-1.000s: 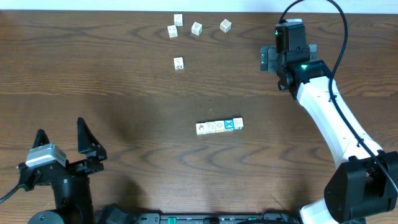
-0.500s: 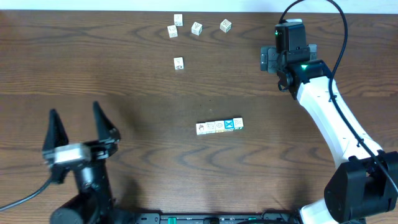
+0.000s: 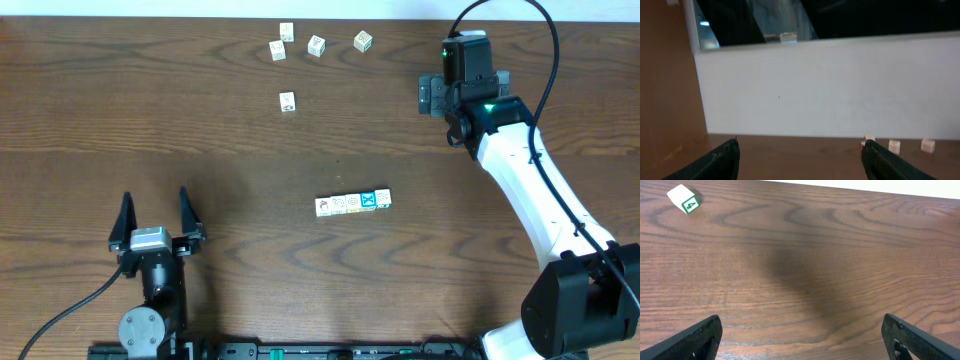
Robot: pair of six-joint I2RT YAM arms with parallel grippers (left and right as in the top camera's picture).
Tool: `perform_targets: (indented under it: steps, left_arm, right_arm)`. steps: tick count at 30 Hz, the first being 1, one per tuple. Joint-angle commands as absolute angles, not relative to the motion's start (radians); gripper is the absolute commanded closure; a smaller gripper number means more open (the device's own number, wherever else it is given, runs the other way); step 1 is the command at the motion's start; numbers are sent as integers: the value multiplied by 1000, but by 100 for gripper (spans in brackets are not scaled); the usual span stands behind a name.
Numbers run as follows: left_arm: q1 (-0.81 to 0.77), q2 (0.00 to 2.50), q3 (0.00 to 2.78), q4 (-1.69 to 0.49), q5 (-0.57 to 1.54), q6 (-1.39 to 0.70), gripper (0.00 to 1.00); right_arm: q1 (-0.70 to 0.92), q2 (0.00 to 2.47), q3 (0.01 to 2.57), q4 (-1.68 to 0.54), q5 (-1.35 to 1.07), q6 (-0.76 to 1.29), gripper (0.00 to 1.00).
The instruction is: Lift 5 blocks
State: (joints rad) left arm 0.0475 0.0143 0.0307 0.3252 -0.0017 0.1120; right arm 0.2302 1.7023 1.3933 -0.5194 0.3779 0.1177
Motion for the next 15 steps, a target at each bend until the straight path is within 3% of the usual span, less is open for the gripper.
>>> perform_targets:
  steps: [1,9,15]
  left_arm:
    - [66,1,4,302,26,78,22]
    - [82,2,5,-90,4,-32,21]
    - [81,5,4,-71,15,-57,21]
  right_arm:
    - [229,1694,1405,-520,388,118,1]
    - [229,1694,1405,-520,388,118,1]
    - [229,1694,1405,-520,388,118,1]
